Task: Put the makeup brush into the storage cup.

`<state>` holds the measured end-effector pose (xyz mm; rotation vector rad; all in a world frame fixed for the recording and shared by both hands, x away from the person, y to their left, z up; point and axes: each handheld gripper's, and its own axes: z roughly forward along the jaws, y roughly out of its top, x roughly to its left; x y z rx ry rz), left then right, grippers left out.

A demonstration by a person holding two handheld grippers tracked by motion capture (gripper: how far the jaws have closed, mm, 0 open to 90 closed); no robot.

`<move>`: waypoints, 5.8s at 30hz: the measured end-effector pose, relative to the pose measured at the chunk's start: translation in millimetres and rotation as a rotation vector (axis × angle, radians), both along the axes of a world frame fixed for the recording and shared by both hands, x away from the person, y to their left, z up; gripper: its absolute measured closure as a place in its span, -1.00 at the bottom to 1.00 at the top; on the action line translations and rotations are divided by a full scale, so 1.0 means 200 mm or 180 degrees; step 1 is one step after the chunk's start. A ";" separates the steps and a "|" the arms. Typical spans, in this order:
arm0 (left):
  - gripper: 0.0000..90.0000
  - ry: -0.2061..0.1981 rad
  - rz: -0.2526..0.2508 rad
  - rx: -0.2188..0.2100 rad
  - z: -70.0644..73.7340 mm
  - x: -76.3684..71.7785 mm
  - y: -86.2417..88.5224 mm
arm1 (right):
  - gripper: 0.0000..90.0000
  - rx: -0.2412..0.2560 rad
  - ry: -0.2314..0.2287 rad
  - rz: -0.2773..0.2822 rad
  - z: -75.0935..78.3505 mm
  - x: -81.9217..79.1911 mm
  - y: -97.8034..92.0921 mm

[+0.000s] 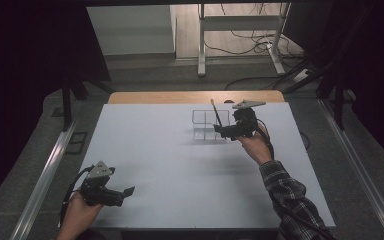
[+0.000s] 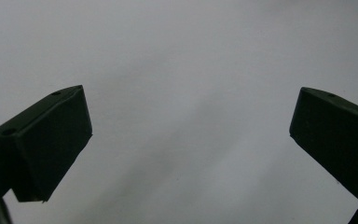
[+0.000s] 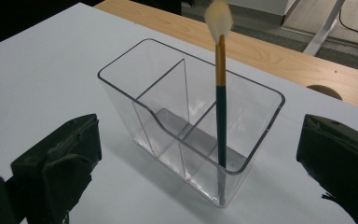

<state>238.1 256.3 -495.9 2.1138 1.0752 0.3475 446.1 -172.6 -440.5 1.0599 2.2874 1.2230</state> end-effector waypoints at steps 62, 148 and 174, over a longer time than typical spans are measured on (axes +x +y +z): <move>-1.00 -0.0036 -0.0042 0.0060 0.00 0.00 0.00 | -1.00 -0.0166 0.0126 0.0143 -0.02 -0.23 -0.10; -1.00 -0.0016 -0.0056 0.0084 -0.01 0.00 -0.01 | -1.00 -0.0274 0.0162 0.0129 -0.05 -0.60 -0.39; -1.00 0.0008 -0.0059 0.0101 -0.01 0.00 -0.01 | -1.00 -0.0284 0.0180 0.0035 -0.07 -0.69 -0.49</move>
